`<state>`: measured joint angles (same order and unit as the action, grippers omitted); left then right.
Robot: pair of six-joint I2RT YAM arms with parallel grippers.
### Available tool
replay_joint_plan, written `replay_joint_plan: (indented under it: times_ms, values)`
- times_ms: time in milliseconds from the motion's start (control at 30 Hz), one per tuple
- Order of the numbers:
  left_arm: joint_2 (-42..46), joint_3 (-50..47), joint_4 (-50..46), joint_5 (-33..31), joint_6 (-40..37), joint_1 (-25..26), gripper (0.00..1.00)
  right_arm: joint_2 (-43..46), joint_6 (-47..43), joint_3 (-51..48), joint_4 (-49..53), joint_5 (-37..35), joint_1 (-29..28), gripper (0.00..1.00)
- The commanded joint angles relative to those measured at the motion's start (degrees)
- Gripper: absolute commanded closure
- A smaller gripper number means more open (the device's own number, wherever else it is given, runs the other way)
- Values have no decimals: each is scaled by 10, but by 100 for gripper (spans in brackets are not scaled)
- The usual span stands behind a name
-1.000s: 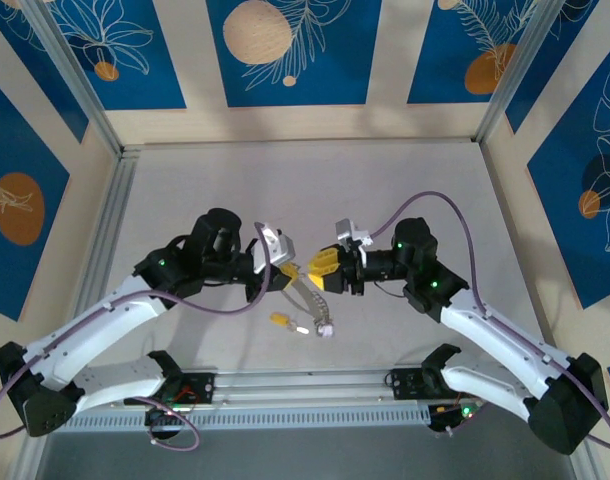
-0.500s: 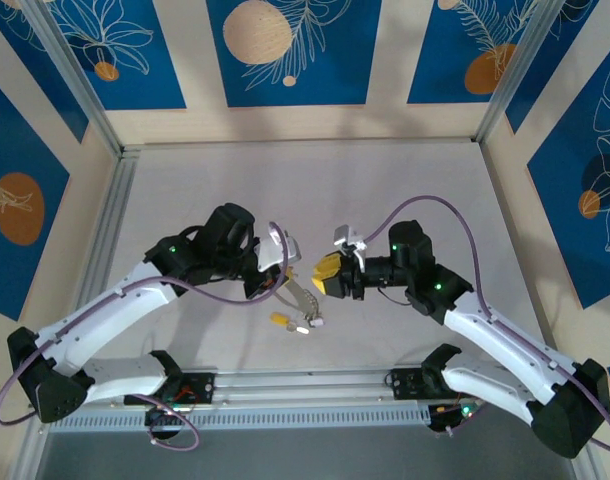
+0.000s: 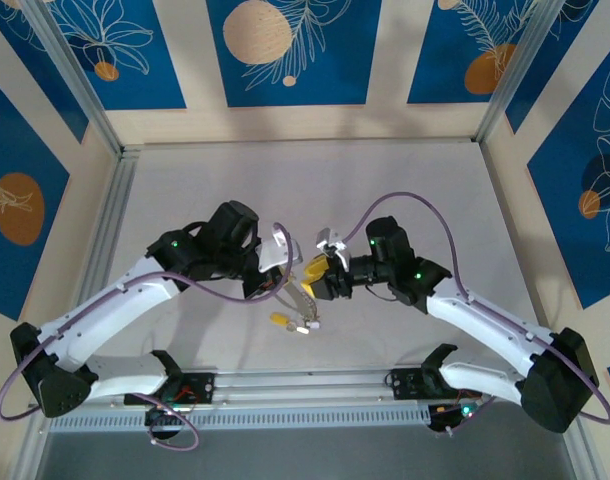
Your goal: Put the keys on the keyring
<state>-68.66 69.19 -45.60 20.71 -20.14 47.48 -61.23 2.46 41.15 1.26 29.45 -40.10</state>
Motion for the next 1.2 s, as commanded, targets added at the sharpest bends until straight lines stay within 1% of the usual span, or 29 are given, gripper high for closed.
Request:
replay_joint_plan:
  times_ms: [0,100,467,633,800,1067,1133,1167]
  values:
    - [-2,27,-12,14,-18,9,100,-7,-22,20,-22,19,-9,63]
    - [-6,30,-16,16,-20,10,100,-18,-27,26,-28,32,-14,66]
    - [-8,26,-10,27,-21,14,100,-41,-42,32,-35,34,-22,71]
    - [-8,24,-8,28,-19,15,100,-54,-53,43,-30,45,-25,79]
    - [-8,23,-5,29,-18,16,100,-56,-59,43,-26,49,-28,90]
    - [-9,20,5,34,-17,18,100,-56,-73,45,-15,55,-31,91]
    - [-9,20,5,33,-17,17,100,-56,-75,45,-13,55,-31,94]
    - [-9,20,5,33,-16,18,100,-57,-76,45,-14,56,-31,97]
